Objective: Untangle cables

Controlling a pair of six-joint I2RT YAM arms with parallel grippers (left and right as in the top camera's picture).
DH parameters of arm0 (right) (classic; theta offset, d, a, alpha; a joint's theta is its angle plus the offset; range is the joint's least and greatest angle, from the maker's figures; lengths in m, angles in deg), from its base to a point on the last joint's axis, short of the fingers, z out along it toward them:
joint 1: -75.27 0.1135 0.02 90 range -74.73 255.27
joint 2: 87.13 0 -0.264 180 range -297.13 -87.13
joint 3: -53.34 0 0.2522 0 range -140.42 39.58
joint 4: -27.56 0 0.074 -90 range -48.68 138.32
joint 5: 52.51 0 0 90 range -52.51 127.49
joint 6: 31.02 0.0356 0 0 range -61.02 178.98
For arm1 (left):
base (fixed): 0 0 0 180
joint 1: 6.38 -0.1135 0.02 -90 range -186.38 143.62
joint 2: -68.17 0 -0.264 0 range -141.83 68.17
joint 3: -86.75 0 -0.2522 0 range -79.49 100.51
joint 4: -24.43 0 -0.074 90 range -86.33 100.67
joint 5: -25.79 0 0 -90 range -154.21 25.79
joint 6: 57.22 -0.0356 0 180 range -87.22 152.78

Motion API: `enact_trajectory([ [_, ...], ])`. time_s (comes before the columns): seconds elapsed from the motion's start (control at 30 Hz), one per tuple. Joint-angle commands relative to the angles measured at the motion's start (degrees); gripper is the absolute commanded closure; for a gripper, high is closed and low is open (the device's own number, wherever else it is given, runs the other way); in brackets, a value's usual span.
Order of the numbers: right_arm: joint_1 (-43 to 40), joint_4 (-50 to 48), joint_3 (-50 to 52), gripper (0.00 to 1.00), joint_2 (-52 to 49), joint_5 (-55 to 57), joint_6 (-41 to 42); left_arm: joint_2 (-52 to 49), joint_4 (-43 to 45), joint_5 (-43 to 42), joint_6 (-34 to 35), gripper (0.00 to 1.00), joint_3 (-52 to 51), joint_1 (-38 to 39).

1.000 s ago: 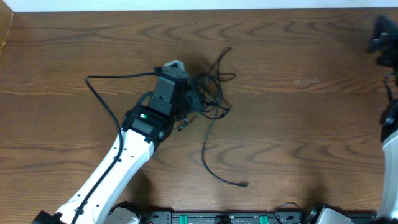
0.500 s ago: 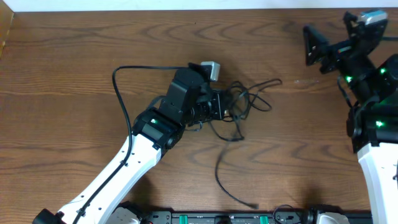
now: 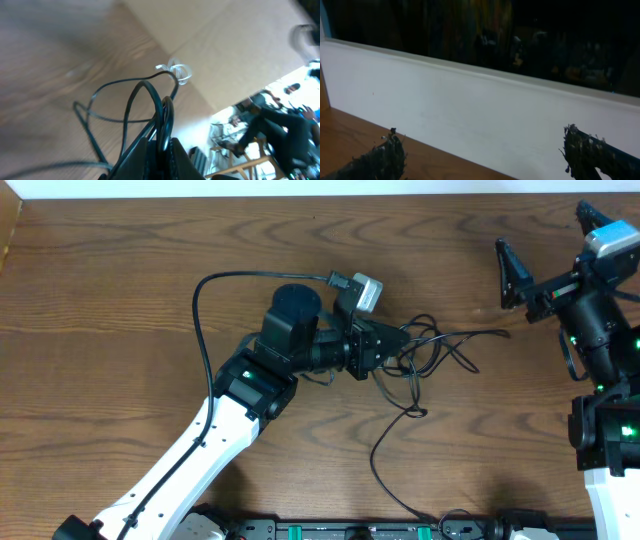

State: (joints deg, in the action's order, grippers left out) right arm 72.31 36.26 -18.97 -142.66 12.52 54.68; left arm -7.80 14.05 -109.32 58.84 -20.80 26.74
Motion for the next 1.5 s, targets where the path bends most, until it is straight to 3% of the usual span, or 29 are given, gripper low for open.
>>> enact_trajectory([
  [0.0,1.7,0.4,-0.5,0.01,0.9,0.4,-2.7,0.8,4.2,-8.0,-0.9,0.92,0.7,0.1],
  [0.37,5.6,4.7,-0.5,0.01,0.9,-3.5,-16.8,0.8,9.6,-8.2,0.2,0.92,0.7,-1.1],
  [0.83,7.0,3.2,-0.5,0.1,-0.5,-3.5,-17.3,0.8,18.3,-8.2,0.7,0.92,0.7,-4.2],
  [0.93,7.9,3.2,-0.5,0.11,-0.7,-3.5,-12.7,0.8,20.1,-8.2,0.7,0.92,0.7,-4.2],
  [1.0,7.9,4.9,-0.5,0.01,-0.9,-3.6,-6.8,0.8,21.0,-8.0,0.7,0.92,0.7,-4.2],
  [1.07,7.9,8.0,-0.5,0.01,-1.1,-3.7,-1.2,0.8,20.9,-8.0,0.7,0.92,0.7,-4.2],
  [1.3,7.0,29.3,-0.5,0.01,-1.1,-3.5,6.5,0.7,14.6,-7.8,0.5,0.92,0.7,-4.7],
  [1.37,7.0,34.9,-0.5,0.04,-1.1,-3.5,7.0,0.7,13.5,-7.8,0.5,0.92,0.7,-5.0],
  [1.47,7.0,42.4,-0.5,0.18,-1.1,-3.5,7.5,0.7,12.8,-7.8,0.5,0.92,0.7,-5.4],
])
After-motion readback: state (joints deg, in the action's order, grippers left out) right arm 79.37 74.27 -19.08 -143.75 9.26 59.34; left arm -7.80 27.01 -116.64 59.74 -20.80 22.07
